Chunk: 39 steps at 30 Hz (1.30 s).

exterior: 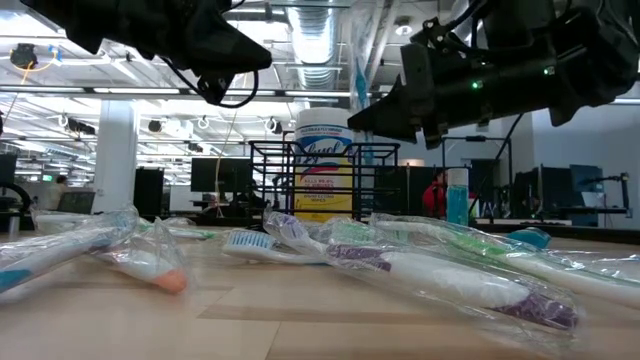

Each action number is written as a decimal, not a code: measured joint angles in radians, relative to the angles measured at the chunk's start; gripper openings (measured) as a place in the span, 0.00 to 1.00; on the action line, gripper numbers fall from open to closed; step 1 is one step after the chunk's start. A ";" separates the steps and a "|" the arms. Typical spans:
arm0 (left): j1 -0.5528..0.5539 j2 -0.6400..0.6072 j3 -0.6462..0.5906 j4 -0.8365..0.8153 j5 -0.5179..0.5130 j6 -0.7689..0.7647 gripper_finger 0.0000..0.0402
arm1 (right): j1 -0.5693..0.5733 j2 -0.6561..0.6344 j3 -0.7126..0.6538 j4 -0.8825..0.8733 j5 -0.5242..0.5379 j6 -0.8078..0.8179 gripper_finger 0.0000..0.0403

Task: Pick & Place toothbrushing station
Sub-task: Put the top blue toothbrush into the black mesh organizer

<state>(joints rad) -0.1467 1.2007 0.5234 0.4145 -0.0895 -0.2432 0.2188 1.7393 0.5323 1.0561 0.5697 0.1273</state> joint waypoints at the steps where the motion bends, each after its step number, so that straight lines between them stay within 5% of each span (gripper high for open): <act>1: 0.000 0.001 0.000 0.000 0.000 0.000 0.05 | 0.000 0.000 0.000 -0.001 0.000 -0.002 0.10; 12: -0.025 0.002 0.000 -0.002 0.000 0.000 0.05 | 0.000 0.000 0.000 -0.032 0.004 -0.003 0.13; 26: -0.040 0.002 0.000 -0.003 0.000 0.000 0.05 | -0.005 0.000 0.000 -0.029 0.005 -0.003 0.33; 39: -0.039 0.001 0.000 -0.007 0.000 0.000 0.05 | -0.006 -0.063 0.001 -0.073 0.037 -0.045 0.41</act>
<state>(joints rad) -0.1860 1.2018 0.5236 0.4076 -0.0895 -0.2436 0.2131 1.6761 0.5331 0.9830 0.6068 0.0821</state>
